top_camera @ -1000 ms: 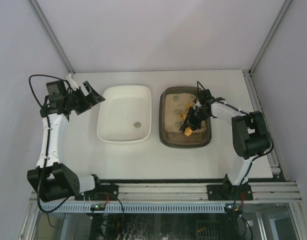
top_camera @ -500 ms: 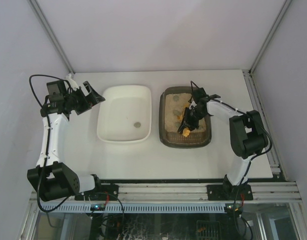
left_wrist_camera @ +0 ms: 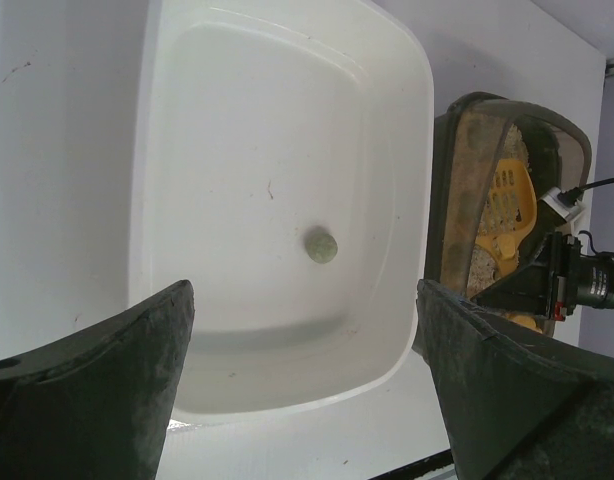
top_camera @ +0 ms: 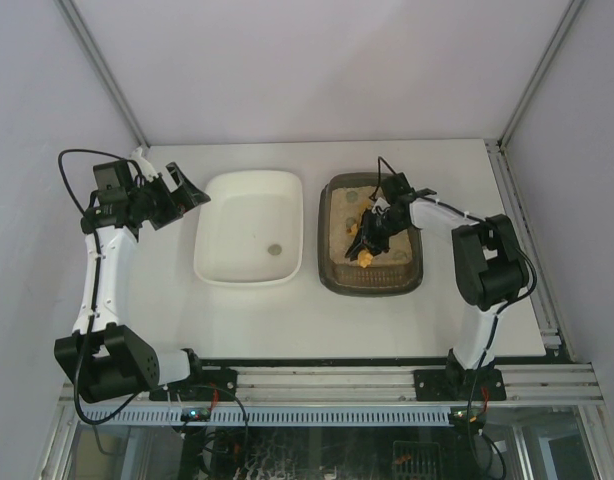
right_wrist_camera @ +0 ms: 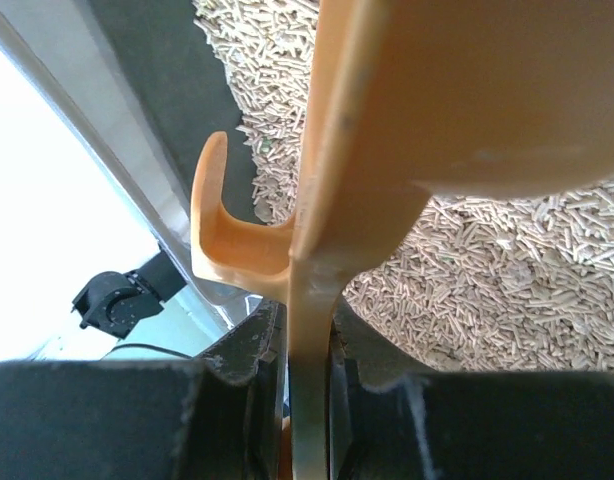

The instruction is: Clean the litter box

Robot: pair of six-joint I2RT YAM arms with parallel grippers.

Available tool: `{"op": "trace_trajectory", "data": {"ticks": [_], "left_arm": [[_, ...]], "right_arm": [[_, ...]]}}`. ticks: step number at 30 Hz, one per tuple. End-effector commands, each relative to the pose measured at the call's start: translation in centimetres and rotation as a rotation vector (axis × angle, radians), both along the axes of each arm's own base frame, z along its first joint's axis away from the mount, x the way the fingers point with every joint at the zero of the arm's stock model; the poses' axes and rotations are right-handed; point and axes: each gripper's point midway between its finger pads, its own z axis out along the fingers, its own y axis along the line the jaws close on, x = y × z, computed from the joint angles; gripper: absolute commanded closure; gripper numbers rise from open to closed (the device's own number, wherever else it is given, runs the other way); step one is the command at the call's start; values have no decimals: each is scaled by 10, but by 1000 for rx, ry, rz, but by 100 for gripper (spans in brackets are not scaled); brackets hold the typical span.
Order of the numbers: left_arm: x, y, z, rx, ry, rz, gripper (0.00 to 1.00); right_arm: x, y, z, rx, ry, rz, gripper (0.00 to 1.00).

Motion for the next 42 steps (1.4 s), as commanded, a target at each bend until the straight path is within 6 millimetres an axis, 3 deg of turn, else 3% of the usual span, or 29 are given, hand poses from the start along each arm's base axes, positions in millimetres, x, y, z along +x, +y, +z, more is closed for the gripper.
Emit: {"op": "trace_trajectory", "data": {"ticks": [1, 12, 22, 26, 29, 32, 38, 42], "left_arm": [[1, -1, -3, 13, -16, -15, 5], [2, 2, -8, 24, -7, -8, 5], [4, 1, -16, 23, 6, -20, 6], [5, 1, -19, 24, 9, -23, 6], [5, 0, -21, 22, 8, -34, 6], [6, -2, -20, 19, -7, -51, 6], [5, -5, -20, 16, -22, -71, 6], [5, -5, -20, 20, -21, -74, 7]], "right_arm": [[9, 15, 15, 135, -58, 18, 100], [-30, -20, 40, 141, -118, -49, 100], [-34, -16, 23, 283, -229, -83, 100], [-34, -10, 45, 414, -419, -80, 100], [-34, -14, 65, 449, -592, -83, 100], [-31, -22, 77, 478, -650, -96, 100], [-29, -48, 81, 614, -689, -196, 100], [-44, -33, 73, 679, -647, -121, 100]]}}
